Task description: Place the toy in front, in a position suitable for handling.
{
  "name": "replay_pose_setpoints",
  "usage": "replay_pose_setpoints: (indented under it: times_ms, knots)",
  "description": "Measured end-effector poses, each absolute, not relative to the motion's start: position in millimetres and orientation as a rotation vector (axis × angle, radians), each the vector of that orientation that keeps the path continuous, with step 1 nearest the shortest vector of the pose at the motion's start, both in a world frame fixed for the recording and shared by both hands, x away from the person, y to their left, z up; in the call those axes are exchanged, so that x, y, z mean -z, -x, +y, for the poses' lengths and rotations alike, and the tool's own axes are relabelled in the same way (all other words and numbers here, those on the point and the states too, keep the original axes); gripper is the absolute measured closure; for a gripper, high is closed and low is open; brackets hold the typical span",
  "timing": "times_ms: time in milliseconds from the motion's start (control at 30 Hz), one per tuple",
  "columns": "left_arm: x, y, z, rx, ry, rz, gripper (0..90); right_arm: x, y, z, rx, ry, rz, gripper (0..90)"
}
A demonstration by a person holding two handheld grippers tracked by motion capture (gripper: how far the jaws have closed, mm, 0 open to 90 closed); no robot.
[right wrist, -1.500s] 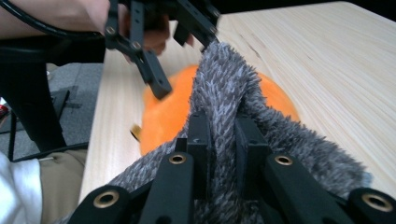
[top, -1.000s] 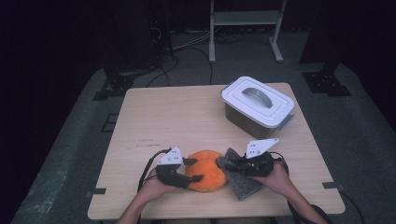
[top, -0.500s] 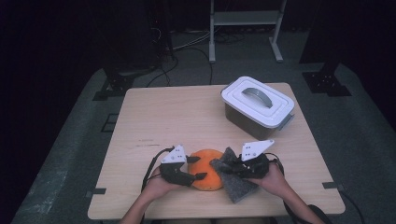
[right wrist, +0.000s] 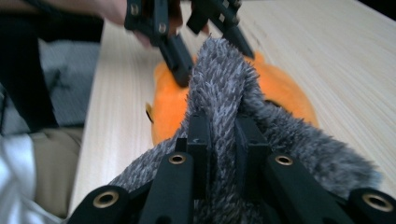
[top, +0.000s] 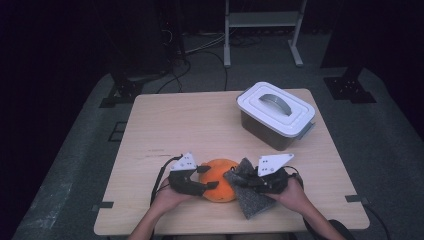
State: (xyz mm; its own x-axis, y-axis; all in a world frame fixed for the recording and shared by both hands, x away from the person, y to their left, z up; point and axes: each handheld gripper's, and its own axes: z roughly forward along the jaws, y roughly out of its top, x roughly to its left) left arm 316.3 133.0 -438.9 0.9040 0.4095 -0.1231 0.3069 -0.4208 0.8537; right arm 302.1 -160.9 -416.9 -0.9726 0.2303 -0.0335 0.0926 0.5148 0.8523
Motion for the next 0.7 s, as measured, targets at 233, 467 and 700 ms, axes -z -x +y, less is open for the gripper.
replay_pose_setpoints:
  times_ms: [233, 467, 700]
  knots:
    - [440, -321, 136, -0.095, -2.015, 0.564, 34.1, 425, -315, -175, -1.361, -0.36, 2.598, 77.8]
    - [440, -321, 137, -0.092, -2.018, 0.569, 34.2, 420, -311, -179, -1.36, -0.375, 2.578, 78.2]
    - [438, -319, 134, -0.102, -2.044, 0.541, 34.8, 420, -311, -164, -1.38, -0.309, 2.6, 78.9]
